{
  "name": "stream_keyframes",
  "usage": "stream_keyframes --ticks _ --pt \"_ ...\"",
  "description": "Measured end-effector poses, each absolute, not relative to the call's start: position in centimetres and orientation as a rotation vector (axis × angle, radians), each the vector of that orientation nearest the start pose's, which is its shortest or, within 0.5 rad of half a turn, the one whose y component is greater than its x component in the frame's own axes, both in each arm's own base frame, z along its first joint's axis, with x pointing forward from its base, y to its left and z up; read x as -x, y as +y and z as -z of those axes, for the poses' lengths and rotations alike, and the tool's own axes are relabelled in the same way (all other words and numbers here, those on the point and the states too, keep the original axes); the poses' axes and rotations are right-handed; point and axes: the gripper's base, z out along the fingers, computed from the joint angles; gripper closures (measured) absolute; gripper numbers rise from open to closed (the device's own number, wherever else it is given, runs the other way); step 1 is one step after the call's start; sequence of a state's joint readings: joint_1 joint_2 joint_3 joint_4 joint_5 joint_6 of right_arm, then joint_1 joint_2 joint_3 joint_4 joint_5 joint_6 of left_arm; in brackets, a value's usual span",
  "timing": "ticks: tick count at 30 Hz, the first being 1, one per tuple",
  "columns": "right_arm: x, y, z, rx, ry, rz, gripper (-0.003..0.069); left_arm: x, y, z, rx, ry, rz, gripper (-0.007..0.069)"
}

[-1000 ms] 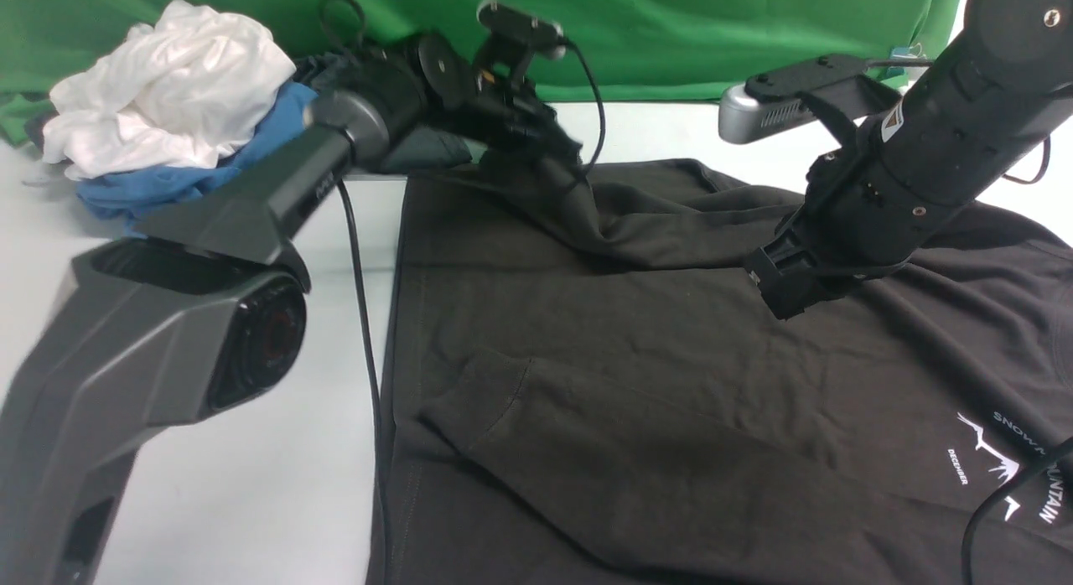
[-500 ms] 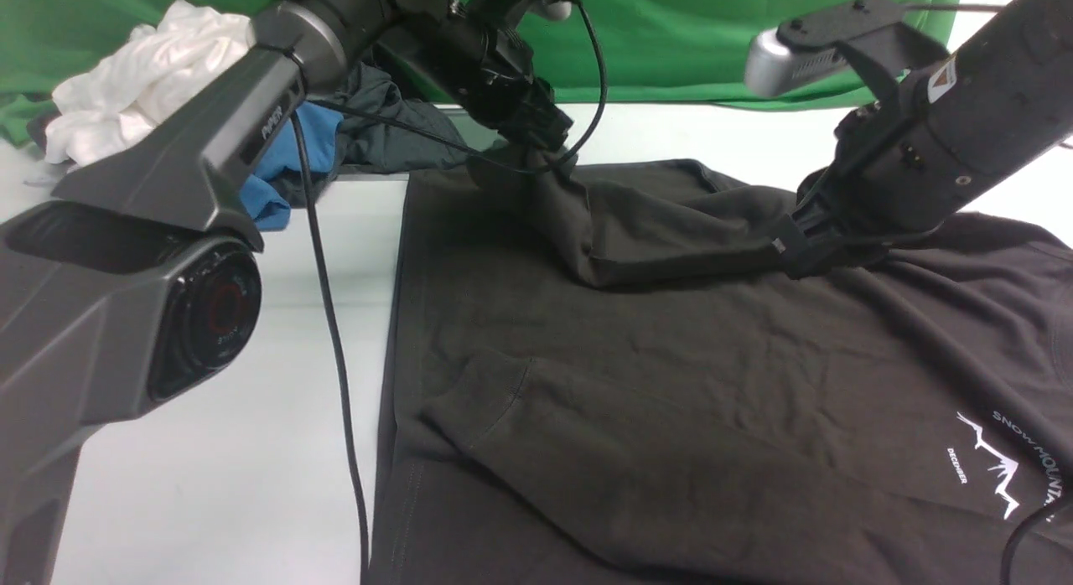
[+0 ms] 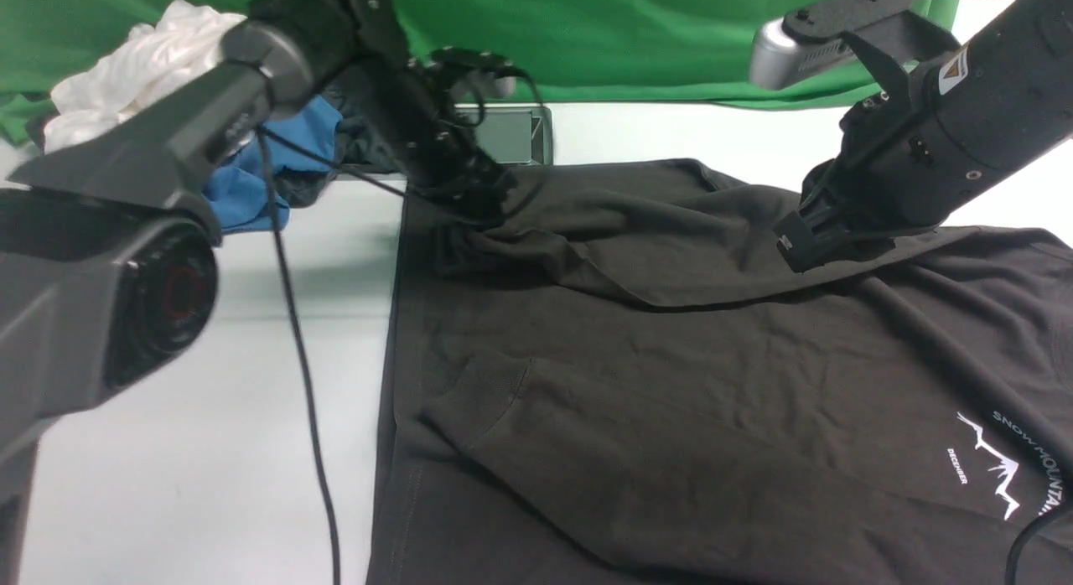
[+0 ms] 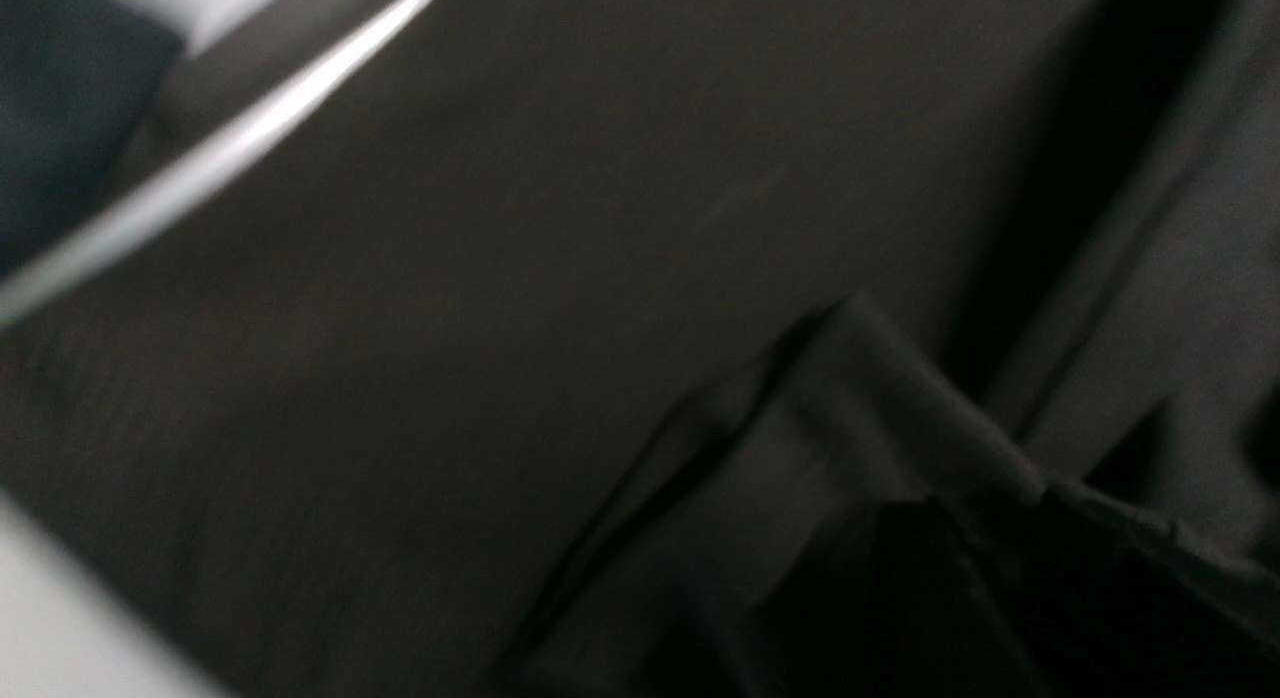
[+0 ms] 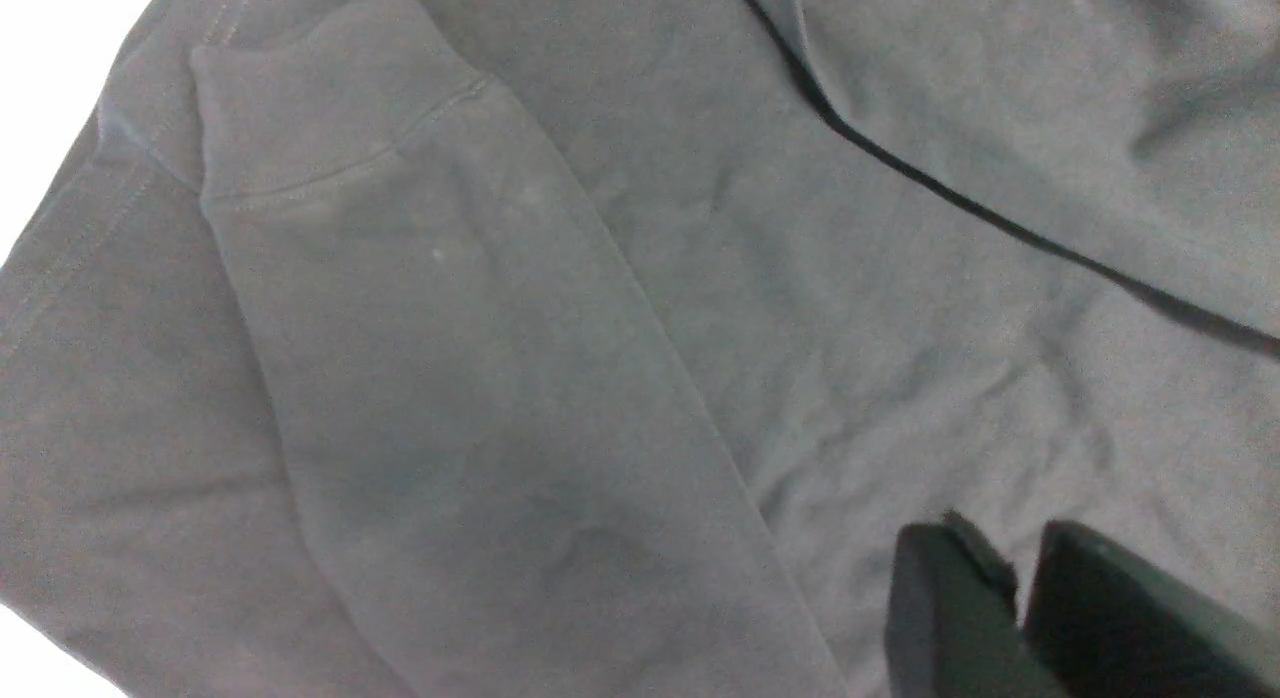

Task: Fold a long-sleeved shirt on a white desktop.
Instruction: 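Fold the left side of the dark shirt inward over its body with the left gripper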

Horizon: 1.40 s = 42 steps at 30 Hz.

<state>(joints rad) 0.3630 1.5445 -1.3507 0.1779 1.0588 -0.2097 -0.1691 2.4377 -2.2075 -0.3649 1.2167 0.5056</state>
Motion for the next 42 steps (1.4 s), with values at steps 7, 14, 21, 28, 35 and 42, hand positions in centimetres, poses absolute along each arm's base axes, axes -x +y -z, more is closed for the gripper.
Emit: stream_keyframes --ticks 7,14,21,28,35,42 --pt "-29.5 12.7 -32.0 0.693 2.63 -0.28 0.0515 -49.7 -6.6 -21.4 -0.704 2.71 0.354 0.019" --pt "-29.9 12.8 -31.8 0.672 2.575 -0.277 0.0513 -47.4 -5.9 -26.2 -0.738 2.636 0.321 0.0459" --pt "-30.5 12.9 -28.7 0.651 2.589 -0.274 0.051 -44.4 -10.2 -26.5 -1.236 2.326 0.487 0.0576" --pt "-30.4 12.9 -26.9 0.681 2.639 -0.267 0.0502 -46.7 -10.5 -23.8 -1.377 2.065 0.318 0.0263" --pt "-30.5 13.1 -27.0 0.674 2.629 -0.296 0.0498 -47.1 -13.3 -20.1 -1.942 1.614 0.076 0.0062" --pt "-30.4 13.2 -27.0 0.693 2.628 -0.303 0.0492 -46.8 -14.4 -18.5 -2.163 1.537 -0.063 0.0185"
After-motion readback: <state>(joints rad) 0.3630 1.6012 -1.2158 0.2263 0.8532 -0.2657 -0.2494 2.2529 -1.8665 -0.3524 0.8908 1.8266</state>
